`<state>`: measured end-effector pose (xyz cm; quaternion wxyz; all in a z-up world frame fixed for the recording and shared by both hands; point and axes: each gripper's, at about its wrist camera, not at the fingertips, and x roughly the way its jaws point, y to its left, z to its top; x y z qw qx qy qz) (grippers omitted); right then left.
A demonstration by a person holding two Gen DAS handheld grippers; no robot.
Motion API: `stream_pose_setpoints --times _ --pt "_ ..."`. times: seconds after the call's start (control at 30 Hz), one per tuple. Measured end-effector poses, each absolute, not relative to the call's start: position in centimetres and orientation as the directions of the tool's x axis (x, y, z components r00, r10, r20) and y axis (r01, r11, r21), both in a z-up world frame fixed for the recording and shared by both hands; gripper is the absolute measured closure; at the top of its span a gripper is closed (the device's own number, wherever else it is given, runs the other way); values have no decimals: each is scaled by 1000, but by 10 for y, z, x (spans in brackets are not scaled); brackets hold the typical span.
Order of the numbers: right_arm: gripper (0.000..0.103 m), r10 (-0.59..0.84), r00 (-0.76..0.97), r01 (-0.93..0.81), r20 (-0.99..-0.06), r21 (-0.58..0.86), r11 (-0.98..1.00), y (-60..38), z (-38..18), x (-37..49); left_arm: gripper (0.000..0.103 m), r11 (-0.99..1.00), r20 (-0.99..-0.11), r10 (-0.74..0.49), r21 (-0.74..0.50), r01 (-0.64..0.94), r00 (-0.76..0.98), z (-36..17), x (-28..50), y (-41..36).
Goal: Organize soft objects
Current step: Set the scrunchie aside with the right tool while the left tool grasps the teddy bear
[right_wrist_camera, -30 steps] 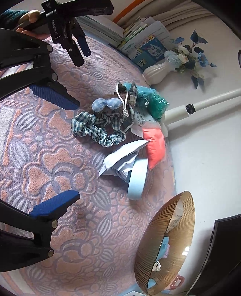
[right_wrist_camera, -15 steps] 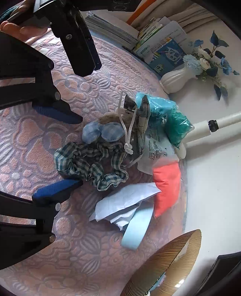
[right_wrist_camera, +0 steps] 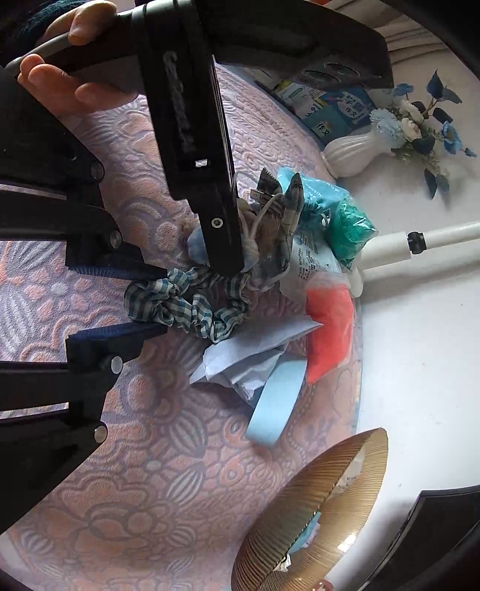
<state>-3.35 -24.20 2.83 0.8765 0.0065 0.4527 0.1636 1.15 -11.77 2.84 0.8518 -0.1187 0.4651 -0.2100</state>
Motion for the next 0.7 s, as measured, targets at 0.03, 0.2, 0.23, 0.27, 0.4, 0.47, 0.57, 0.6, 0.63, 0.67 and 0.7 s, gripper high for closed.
stream_pose_setpoints --times 0.03,0.2,0.23,0.27,0.4,0.47,0.57,0.6,0.63,0.67,0.7 --pt "83 291 539 -281 -790 156 947 -243 29 -35 58 881 -738 -474 -394 264 480 31 6 -117" --pt "84 262 583 -247 -769 139 959 -261 43 -54 58 806 -706 -588 -469 361 394 49 -33 -108" --pt "84 262 591 -237 -763 146 960 -266 46 -58 58 783 -702 -616 -494 379 357 51 -41 -105" --pt "84 261 601 -223 -756 155 962 -273 51 -64 57 777 -710 -620 -498 385 333 51 -48 -103" --pt "84 218 640 -160 -737 150 976 -292 69 -87 56 818 -780 -551 -435 377 297 45 -69 -87" --pt "84 179 652 -139 -737 117 983 -295 73 -95 54 810 -780 -563 -456 368 274 37 -74 -78" --pt "84 214 631 -157 -745 148 977 -301 69 -103 54 779 -747 -618 -541 318 244 25 -78 -64" --pt "80 257 610 -180 -750 185 966 -300 66 -105 54 769 -735 -633 -559 310 242 23 -80 -58" --pt "70 303 587 -204 -751 226 953 -297 63 -105 54 763 -726 -642 -569 307 248 23 -83 -53" --pt "61 365 556 -235 -747 281 931 -294 60 -106 54 765 -725 -639 -565 309 258 25 -87 -49" --pt "40 401 534 -257 -744 309 916 -289 59 -107 54 777 -729 -625 -549 307 278 27 -89 -44"
